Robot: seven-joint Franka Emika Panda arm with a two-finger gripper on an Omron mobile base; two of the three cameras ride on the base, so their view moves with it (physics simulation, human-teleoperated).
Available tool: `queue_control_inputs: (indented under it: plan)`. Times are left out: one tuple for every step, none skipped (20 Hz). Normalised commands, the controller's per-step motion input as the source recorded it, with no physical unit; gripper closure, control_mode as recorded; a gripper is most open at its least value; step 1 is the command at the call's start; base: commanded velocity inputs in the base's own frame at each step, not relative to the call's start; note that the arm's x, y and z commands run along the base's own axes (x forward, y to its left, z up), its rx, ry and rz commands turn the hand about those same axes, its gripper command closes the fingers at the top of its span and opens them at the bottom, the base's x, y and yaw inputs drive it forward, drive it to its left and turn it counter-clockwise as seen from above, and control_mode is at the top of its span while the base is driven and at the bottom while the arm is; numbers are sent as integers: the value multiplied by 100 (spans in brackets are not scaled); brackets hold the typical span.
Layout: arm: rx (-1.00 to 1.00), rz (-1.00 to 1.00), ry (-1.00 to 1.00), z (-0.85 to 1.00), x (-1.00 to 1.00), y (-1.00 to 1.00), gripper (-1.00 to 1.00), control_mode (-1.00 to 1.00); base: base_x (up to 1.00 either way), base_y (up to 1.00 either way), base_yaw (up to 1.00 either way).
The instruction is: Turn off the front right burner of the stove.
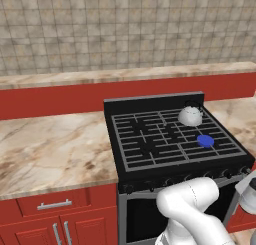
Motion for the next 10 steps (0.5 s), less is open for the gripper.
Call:
queue_control_inputs:
  plan:
    - [0, 0, 0, 0, 31, 0, 100, -100, 0, 0, 0]
    - [0, 0, 0, 0, 21, 0, 100, -100, 0, 0, 0]
    - [2, 0, 0, 0, 14, 0, 100, -100, 0, 0, 0]
    - [3, 0, 0, 0, 7, 0, 100, -100, 0, 0, 0]
    - [7, 0, 0, 0, 0, 0, 100, -100, 0, 0, 0]
    - [10, 0, 0, 0, 0, 0, 100, -100, 0, 0, 0]
    - [15, 0, 0, 0, 0, 0, 100, -100, 0, 0, 0]
    - [21, 0, 0, 0, 0, 0, 100, -100, 0, 0, 0]
    - [24, 0, 0, 0, 0, 0, 100, -100, 0, 0, 0]
    - [29, 0, 0, 0, 0, 0, 100, -100, 0, 0, 0]
